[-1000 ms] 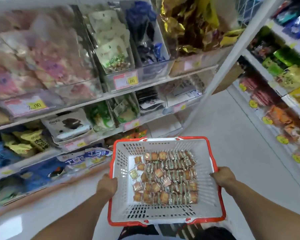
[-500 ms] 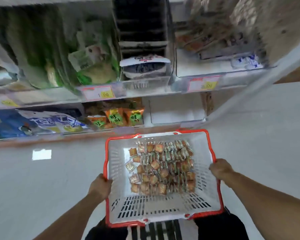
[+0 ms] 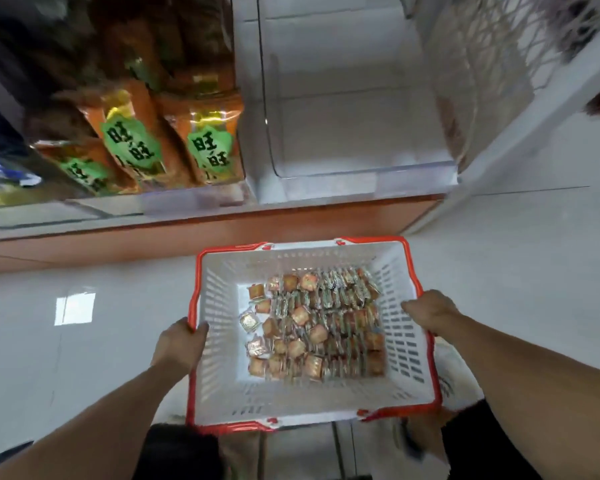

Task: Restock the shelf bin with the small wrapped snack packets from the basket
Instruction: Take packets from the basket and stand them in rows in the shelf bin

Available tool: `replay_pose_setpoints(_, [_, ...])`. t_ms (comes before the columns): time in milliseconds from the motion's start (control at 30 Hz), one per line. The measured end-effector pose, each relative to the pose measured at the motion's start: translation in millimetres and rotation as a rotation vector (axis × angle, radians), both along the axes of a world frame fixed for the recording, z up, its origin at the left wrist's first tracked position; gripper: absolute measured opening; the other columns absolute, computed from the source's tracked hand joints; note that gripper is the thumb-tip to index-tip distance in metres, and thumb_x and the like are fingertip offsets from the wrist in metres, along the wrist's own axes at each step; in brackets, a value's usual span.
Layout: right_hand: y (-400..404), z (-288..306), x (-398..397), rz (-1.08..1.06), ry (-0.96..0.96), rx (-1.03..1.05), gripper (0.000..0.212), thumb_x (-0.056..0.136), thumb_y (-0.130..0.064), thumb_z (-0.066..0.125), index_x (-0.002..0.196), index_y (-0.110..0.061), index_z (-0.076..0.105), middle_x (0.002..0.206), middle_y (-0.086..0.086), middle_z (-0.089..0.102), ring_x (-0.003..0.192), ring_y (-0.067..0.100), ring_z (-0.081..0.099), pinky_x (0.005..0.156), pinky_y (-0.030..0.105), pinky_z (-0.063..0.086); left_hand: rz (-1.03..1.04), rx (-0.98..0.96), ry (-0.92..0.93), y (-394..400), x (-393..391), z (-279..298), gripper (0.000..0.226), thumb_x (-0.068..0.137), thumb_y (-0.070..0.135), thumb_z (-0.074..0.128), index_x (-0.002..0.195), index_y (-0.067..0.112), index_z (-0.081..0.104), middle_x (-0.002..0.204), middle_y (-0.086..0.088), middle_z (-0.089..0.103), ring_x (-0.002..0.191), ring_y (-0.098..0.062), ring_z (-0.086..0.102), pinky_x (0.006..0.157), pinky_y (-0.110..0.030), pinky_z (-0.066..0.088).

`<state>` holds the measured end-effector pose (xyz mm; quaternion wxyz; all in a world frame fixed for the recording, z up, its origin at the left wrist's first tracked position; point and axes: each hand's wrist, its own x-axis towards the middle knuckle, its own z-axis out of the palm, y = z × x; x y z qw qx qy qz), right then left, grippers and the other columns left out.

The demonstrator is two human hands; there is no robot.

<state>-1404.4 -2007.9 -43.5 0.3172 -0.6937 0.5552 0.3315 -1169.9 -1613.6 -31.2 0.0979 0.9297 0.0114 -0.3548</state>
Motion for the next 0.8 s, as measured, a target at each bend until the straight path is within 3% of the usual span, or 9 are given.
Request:
replay_pose_setpoints(100, [-6.3,-21.2,2.7,0.033,-0.029,0.079,0.023,0.086,-0.035,0.059,0.086,-0.012,0.063,0.073,0.006,0.069,0.06,0.021,0.065,0.053,0.025,0.05,0.028,-0.002,-0.039,4.2,5.7,-27.0,0.037,0.098,0.041,0.054,0.079,0.012,0.063,0.078,-0.012,0.068,0.077,-0.033,0.064,0.071,-0.036,0.049])
replay_pose_setpoints(200, [-14.0,-26.2,10.5,0.047,-0.025,0.213,0.015,0.084,-0.025,0.059,0.084,-0.01,0.059,0.057,0.006,0.062,0.046,0.022,0.059,0.053,0.028,0.054,0.061,0.001,-0.065,6.0,6.1,-42.6,0.04,0.099,0.043,0.052,0.085,0.009,0.068,0.08,-0.013,0.068,0.081,-0.034,0.064,0.074,-0.037,0.05])
replay_pose_setpoints(300, [-16.0,-21.9,14.3,0.054,-0.033,0.217,0.013,0.085,-0.021,0.06,0.086,-0.009,0.056,0.052,0.005,0.057,0.04,0.021,0.055,0.054,0.029,0.054,0.136,0.021,-0.091,2.8,-1.4,-47.5,0.047,0.099,0.046,0.05,0.087,0.003,0.063,0.088,-0.014,0.069,0.086,-0.036,0.064,0.078,-0.039,0.051])
replay_pose_setpoints(433, [-1.9,-11.8,-0.5,0.033,-0.16,0.102,0.024,0.09,-0.022,0.064,0.106,-0.005,0.062,0.086,0.012,0.071,0.07,0.026,0.069,0.065,0.033,0.059,0.236,0.103,-0.012,-20.5,-9.1,-31.8,0.039,0.097,0.029,0.052,0.118,-0.002,0.062,0.105,-0.017,0.068,0.093,-0.034,0.067,0.078,-0.038,0.055])
replay_pose_setpoints(500, [2.9,-5.3,-13.2,0.009,-0.258,0.055,0.03,0.091,-0.019,0.064,0.117,-0.005,0.061,0.102,0.015,0.072,0.085,0.029,0.072,0.075,0.037,0.062,0.247,0.076,-0.002,-35.4,-10.1,-22.4,0.041,0.101,0.018,0.047,0.137,0.0,0.055,0.132,-0.017,0.063,0.119,-0.033,0.062,0.097,-0.038,0.05])
replay_pose_setpoints(600, [0.8,5.3,-24.9,-0.004,-0.316,0.042,0.031,0.09,-0.016,0.063,0.119,-0.005,0.063,0.103,0.013,0.072,0.088,0.027,0.073,0.08,0.041,0.062,0.228,0.076,-0.043,-53.4,-12.0,-22.5,0.05,0.109,0.026,0.033,0.154,0.006,0.035,0.159,-0.014,0.04,0.145,-0.029,0.04,0.118,-0.037,0.03])
replay_pose_setpoints(700, [-3.3,14.2,-24.8,-0.007,-0.346,-0.027,0.043,0.09,-0.019,0.062,0.131,-0.008,0.055,0.11,0.01,0.068,0.094,0.025,0.068,0.08,0.037,0.059,0.148,0.195,-0.033,-58.6,-30.5,-18.9,0.083,0.103,0.035,0.049,0.16,0.0,0.0,0.166,-0.024,0.012,0.15,-0.039,0.025,0.121,-0.043,0.023])
replay_pose_setpoints(733, [-2.1,18.6,-24.1,-0.002,-0.358,-0.086,0.053,0.09,-0.021,0.064,0.139,-0.01,0.048,0.12,0.011,0.064,0.099,0.026,0.066,0.079,0.034,0.055,0.158,0.164,-0.072,-57.3,-37.5,-12.3,0.091,0.098,0.031,0.056,0.16,0.004,-0.005,0.165,-0.023,0.013,0.148,-0.04,0.027,0.12,-0.045,0.027])
replay_pose_setpoints(800, [1.8,27.4,-19.4,0.031,-0.439,-0.273,0.061,0.088,-0.027,0.066,0.143,-0.015,0.043,0.133,0.012,0.056,0.107,0.029,0.062,0.084,0.034,0.052,0.042,0.097,-0.217,-55.5,-44.5,6.5,0.09,0.089,0.025,0.062,0.16,0.011,0.008,0.158,-0.018,0.026,0.14,-0.038,0.037,0.114,-0.047,0.037])
